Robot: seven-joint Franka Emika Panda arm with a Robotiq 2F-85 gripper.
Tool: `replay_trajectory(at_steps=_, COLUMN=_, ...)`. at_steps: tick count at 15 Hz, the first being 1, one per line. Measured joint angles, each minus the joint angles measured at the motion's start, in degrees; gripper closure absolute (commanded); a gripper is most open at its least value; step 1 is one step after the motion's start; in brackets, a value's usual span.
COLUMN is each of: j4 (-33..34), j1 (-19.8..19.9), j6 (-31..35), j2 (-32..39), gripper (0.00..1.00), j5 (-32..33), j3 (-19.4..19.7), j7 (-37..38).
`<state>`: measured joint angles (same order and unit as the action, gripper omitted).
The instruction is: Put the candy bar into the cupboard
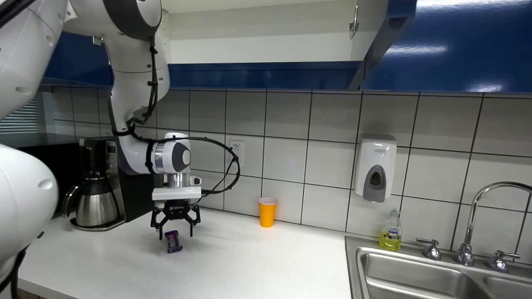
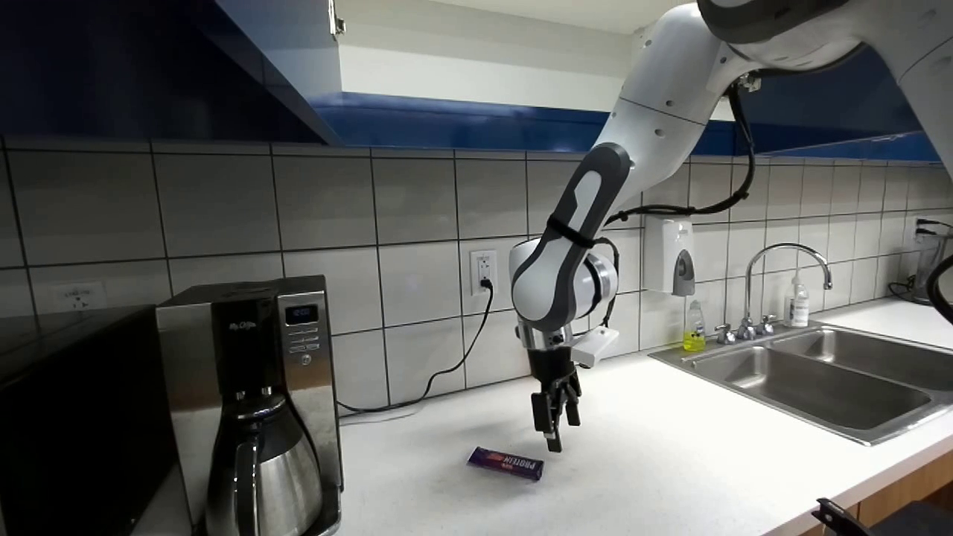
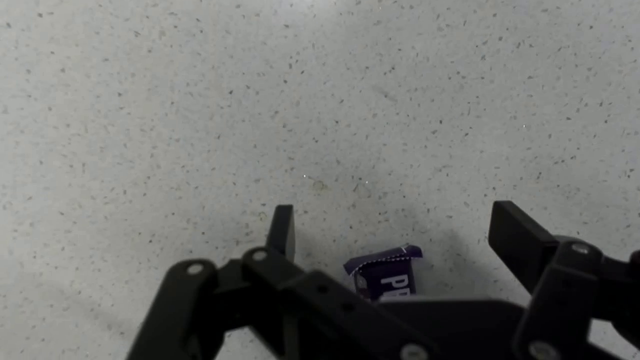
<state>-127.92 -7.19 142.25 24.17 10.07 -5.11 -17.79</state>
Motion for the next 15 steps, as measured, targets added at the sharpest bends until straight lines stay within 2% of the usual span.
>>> replay_trajectory(at_steps=9, j4=7.33, j1=-2.40, j6=-0.02, j2=6.89, gripper=0.00, j5=1.27, j3=-0.01, j7=2.84)
replay_trajectory(at_steps=15, j4=7.62, j1=-2.40, j6=-0.02, j2=7.49, gripper=0.00, j5=1.27, j3=-0.11, j7=2.86)
